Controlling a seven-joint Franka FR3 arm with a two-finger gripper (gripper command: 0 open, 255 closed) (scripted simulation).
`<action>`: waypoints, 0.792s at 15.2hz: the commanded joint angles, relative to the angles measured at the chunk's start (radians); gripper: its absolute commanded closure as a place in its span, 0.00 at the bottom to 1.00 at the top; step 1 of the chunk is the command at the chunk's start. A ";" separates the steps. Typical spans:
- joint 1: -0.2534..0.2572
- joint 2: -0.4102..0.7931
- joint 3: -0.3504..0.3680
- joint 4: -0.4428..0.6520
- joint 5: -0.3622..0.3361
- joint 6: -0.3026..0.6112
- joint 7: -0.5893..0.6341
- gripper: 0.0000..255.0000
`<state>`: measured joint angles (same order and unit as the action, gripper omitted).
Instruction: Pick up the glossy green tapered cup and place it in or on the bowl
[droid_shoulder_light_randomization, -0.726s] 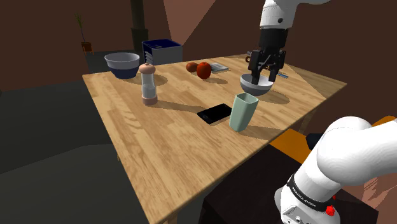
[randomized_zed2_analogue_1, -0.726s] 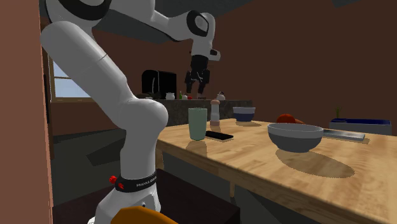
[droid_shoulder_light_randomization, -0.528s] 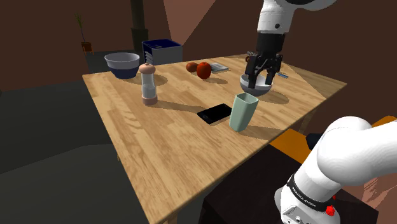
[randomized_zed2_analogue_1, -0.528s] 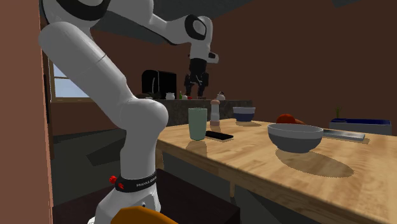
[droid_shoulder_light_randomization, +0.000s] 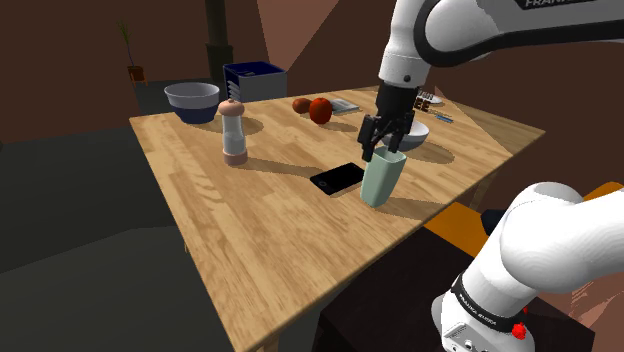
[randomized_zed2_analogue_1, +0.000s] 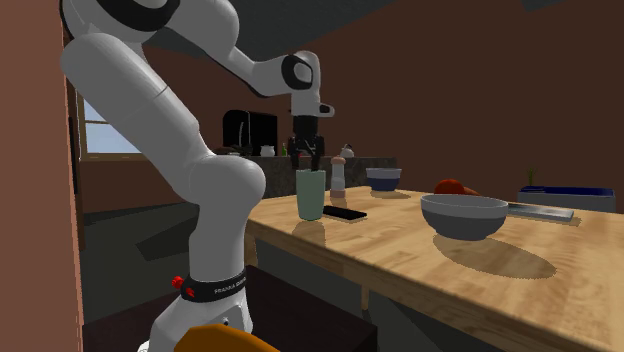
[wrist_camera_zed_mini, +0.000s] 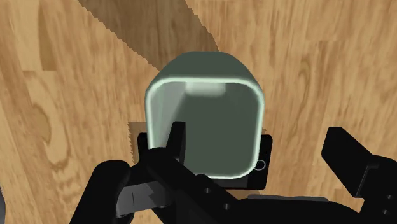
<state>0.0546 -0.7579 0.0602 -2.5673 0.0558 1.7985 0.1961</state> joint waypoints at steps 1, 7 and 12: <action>0.002 0.001 0.004 -0.027 0.002 0.031 0.002 0.00; 0.003 0.006 0.007 -0.072 0.005 0.082 0.002 0.00; 0.003 0.006 0.007 -0.072 0.005 0.081 0.001 0.00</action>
<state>0.0578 -0.7521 0.0668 -2.6396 0.0604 1.8800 0.1976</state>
